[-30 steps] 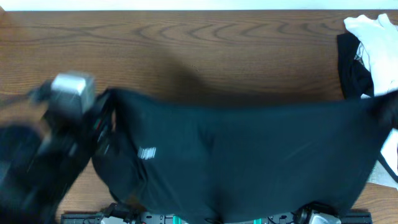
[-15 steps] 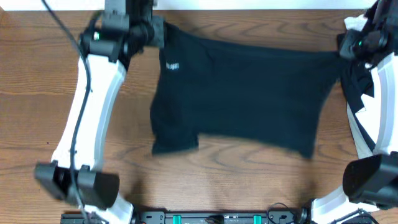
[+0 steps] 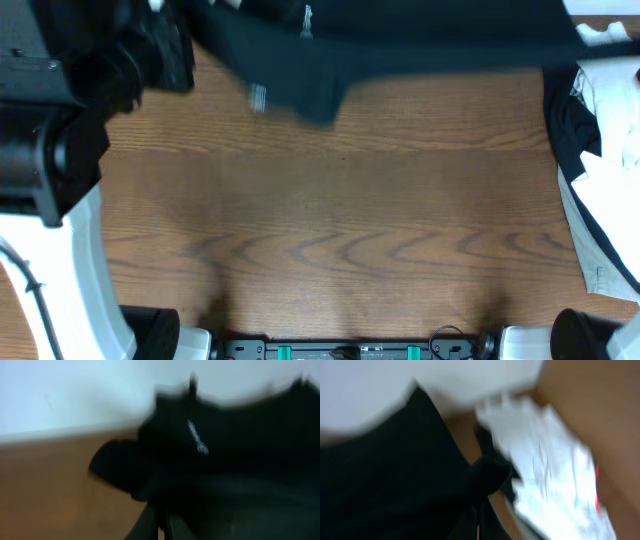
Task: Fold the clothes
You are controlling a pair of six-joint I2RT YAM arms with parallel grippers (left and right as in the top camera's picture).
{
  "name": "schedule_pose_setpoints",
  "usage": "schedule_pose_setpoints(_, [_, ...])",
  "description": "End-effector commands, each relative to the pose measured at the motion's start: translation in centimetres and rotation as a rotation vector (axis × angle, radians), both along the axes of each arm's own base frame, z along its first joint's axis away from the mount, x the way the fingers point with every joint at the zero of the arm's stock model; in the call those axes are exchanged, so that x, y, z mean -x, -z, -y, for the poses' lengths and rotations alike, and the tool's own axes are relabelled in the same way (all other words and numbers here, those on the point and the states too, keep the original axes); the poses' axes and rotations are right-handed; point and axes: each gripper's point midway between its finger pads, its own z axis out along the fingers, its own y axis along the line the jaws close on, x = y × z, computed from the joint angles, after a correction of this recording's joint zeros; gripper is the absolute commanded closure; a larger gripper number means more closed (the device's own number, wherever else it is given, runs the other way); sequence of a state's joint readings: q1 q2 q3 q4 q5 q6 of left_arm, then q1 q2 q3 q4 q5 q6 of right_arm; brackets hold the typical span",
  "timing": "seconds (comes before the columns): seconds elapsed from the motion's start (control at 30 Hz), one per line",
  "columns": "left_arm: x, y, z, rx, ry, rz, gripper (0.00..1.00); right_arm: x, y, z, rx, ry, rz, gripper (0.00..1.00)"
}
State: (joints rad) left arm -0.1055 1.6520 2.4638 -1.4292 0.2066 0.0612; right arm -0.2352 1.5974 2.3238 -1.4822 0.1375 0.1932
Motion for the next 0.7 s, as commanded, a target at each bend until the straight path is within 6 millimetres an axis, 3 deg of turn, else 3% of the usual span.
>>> schedule_pose_setpoints(0.0, [-1.9,9.4,0.4,-0.021,0.025,-0.330,0.95,-0.8,8.5,2.0,-0.004,0.055,-0.305,0.99])
schedule_pose_setpoints(0.2, [0.5,22.8,2.0,-0.004,0.071,-0.811,0.94,1.6,18.7,2.2,-0.030,0.068,-0.617,0.99])
schedule_pose_setpoints(0.33, [3.2,28.9,2.4,-0.015,0.082,-1.008,0.94,3.9,24.6,1.5,-0.068,0.057,-0.771,0.99])
schedule_pose_setpoints(0.5, [7.2,31.9,4.2,0.072,0.135,-1.177,0.94,7.0,29.1,0.8,-0.102,0.064,-0.905,0.99])
schedule_pose_setpoints(0.67, [9.8,30.9,7.2,0.192,0.310,-1.235,0.94,7.8,30.2,0.7,-0.109,0.071,-0.932,0.99])
